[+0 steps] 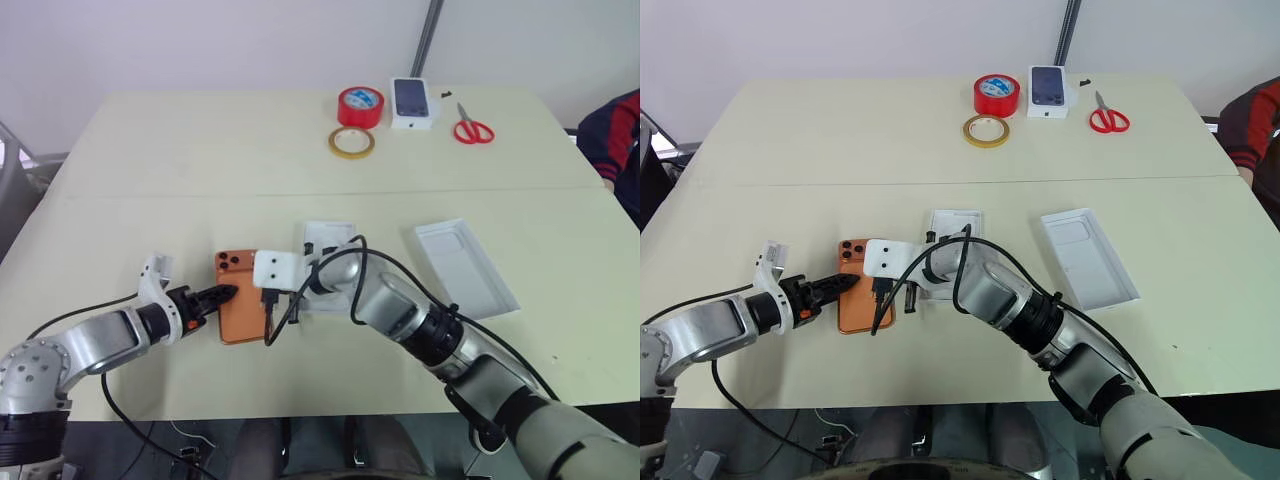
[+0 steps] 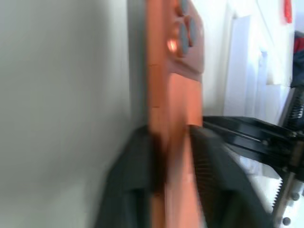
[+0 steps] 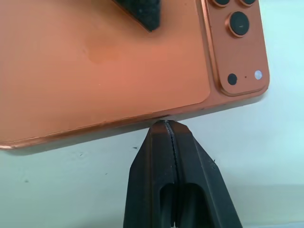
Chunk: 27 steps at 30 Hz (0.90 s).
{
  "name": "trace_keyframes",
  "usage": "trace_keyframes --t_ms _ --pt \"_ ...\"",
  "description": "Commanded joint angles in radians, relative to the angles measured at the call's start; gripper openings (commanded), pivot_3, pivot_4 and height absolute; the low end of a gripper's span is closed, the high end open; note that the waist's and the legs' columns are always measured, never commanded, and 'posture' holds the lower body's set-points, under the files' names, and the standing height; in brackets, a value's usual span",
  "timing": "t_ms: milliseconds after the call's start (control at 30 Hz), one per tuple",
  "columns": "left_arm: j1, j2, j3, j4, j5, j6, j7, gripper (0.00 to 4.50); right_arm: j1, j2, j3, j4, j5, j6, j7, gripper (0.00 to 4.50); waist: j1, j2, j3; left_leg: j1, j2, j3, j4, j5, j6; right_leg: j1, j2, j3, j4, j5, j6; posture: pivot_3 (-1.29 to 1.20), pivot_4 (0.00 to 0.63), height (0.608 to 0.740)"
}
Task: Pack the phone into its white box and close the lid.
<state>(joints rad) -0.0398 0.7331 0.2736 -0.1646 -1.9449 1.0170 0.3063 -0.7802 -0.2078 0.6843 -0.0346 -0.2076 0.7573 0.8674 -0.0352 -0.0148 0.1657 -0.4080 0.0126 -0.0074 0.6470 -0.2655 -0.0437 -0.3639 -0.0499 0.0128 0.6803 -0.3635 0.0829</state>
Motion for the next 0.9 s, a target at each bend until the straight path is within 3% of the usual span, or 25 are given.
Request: trace_keyframes --t_ms 33,300,400,600,900 --pt "0.007 0.004 0.036 -0.018 -0.024 -0.043 0.000 0.33 0.012 -0.006 -0.126 -0.143 0.063 0.012 -0.010 0.00 -0.003 0.000 0.000 0.000 0.000 0.000 0.000 0.000 0.001 0.000 0.000 0.000 0.000 0.000 0.000 0.00 0.150 0.740" --pt "-0.124 -0.080 0.037 -0.059 -0.027 -0.105 -0.004 0.33 0.164 -0.206 -0.439 -0.430 0.254 0.039 0.050 0.00 0.024 -0.002 0.004 -0.001 0.000 0.000 0.000 -0.001 0.002 0.001 -0.001 0.000 -0.002 0.000 0.000 0.00 0.150 0.740" --pt "-0.203 -0.141 -0.031 -0.055 -0.027 -0.098 0.022 0.33 0.249 -0.304 -0.543 -0.514 0.342 0.077 0.095 0.00 0.026 -0.002 0.004 -0.001 -0.001 0.000 0.000 -0.002 0.004 0.002 0.000 0.000 -0.003 0.000 0.000 0.00 0.150 0.740" --pt "-0.357 -0.232 -0.185 0.071 0.039 -0.082 0.050 0.33 0.399 -0.430 -0.645 -0.568 0.417 0.119 0.072 0.00 0.022 -0.003 0.005 -0.001 0.000 0.000 0.001 -0.002 0.004 0.004 0.001 -0.001 -0.005 0.000 0.000 0.00 0.150 0.740" --pt "-0.472 -0.332 -0.273 0.209 0.169 0.005 -0.007 0.33 0.512 -0.489 -0.720 -0.582 0.459 0.133 -0.020 0.00 0.024 -0.003 0.005 -0.001 0.000 0.000 0.002 0.001 -0.001 0.005 0.004 0.000 -0.005 0.000 0.000 0.00 0.150 0.740"
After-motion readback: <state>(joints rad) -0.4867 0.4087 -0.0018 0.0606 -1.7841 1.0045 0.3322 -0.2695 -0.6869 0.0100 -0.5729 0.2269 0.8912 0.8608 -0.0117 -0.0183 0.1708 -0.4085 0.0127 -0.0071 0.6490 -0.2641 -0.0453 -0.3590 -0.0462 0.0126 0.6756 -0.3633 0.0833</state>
